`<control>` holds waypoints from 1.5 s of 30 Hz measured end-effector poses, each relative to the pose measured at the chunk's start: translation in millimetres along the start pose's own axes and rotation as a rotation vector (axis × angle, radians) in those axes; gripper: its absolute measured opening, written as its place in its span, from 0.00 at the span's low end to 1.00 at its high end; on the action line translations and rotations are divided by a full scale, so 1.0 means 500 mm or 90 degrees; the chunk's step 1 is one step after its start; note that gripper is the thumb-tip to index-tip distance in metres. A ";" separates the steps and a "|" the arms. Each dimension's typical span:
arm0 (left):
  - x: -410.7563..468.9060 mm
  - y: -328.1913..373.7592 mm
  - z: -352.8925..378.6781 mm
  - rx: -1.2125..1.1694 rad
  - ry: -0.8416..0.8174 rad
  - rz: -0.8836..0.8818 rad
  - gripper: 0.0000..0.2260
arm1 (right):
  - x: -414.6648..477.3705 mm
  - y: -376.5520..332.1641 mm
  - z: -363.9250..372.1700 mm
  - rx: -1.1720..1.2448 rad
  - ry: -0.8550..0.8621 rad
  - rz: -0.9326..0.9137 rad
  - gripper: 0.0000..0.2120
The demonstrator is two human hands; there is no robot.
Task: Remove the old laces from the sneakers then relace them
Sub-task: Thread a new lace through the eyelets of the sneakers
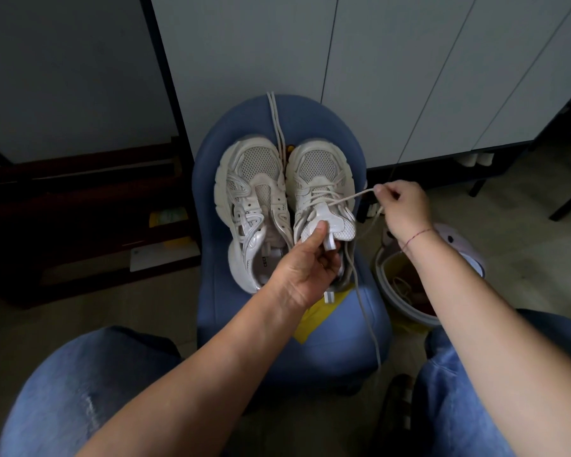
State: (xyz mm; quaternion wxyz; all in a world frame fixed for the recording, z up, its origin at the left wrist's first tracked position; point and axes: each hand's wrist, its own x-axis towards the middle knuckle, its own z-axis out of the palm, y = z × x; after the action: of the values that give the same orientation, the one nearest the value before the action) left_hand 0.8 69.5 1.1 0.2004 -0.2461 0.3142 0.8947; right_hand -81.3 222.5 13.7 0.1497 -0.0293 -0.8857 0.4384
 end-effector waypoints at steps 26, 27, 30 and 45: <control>-0.007 0.002 0.002 0.025 0.016 0.004 0.07 | 0.019 0.005 -0.017 0.010 -0.130 -0.036 0.14; -0.008 0.002 0.002 0.026 0.017 0.005 0.07 | 0.021 0.012 -0.015 0.016 -0.125 -0.029 0.15; -0.013 0.004 0.005 0.036 0.019 0.013 0.08 | 0.005 0.022 -0.008 0.018 -0.121 -0.005 0.12; -0.054 -0.018 -0.027 0.220 -0.050 0.026 0.13 | -0.230 0.049 -0.030 0.035 -0.478 0.201 0.15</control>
State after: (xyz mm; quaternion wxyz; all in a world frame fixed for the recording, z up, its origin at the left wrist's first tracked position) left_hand 31.2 61.5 2.8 0.2336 -0.1669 0.4599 0.8403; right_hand 30.9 227.9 -24.3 -0.2526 0.0011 -0.8512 0.4600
